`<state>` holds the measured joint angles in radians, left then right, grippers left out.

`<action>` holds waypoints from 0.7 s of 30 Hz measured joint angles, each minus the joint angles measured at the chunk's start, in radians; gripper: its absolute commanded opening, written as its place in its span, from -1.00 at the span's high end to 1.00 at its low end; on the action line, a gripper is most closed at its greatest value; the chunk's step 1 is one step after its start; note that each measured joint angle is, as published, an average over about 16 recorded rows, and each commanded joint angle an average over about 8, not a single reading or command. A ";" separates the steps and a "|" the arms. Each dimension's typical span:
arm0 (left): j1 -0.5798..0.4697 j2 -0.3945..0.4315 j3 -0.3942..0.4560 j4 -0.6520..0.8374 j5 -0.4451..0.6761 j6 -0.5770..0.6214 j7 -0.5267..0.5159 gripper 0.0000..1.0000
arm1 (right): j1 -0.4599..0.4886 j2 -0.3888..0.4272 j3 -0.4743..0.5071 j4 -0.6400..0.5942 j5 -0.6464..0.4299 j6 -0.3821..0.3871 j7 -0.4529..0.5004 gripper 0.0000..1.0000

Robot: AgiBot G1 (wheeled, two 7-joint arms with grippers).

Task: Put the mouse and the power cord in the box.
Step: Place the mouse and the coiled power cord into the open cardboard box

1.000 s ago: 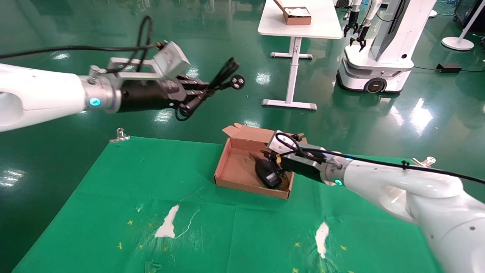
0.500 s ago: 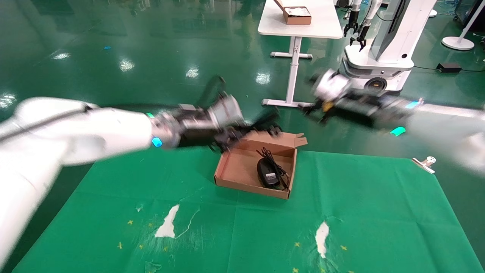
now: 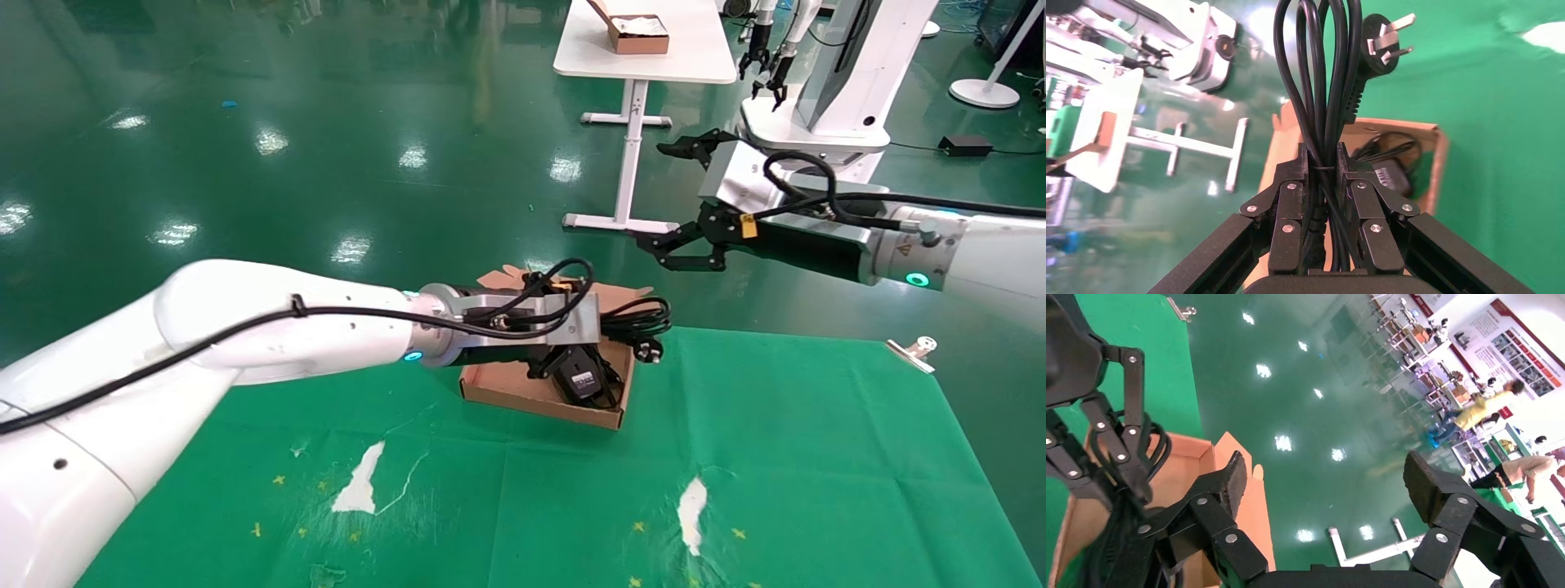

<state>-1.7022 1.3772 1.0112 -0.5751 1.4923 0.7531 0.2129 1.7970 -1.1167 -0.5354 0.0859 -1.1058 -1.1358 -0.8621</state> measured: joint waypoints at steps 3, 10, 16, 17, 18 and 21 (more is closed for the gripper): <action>0.001 0.001 0.038 -0.027 -0.001 -0.033 -0.012 -0.66 | 0.004 -0.001 0.001 -0.009 0.001 -0.005 -0.005 -1.00; 0.001 0.001 0.070 -0.046 -0.002 -0.063 -0.024 -1.00 | 0.009 -0.001 0.001 -0.016 0.003 -0.011 -0.009 -1.00; -0.001 0.001 0.059 -0.037 -0.002 -0.055 -0.019 -1.00 | 0.006 -0.002 0.001 -0.015 0.002 -0.005 -0.008 -1.00; -0.001 0.000 0.057 -0.036 -0.002 -0.053 -0.019 -1.00 | 0.006 -0.002 0.001 -0.014 0.002 -0.004 -0.008 -1.00; 0.000 0.000 0.054 -0.036 -0.003 -0.051 -0.019 -1.00 | 0.005 -0.002 0.001 -0.014 0.002 -0.004 -0.008 -1.00; 0.005 -0.007 0.043 -0.039 -0.010 -0.041 -0.020 -1.00 | 0.003 -0.002 0.001 -0.011 0.002 -0.003 -0.006 -1.00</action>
<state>-1.6973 1.3702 1.0545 -0.6143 1.4828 0.7126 0.1925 1.8002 -1.1188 -0.5339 0.0746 -1.1034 -1.1388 -0.8683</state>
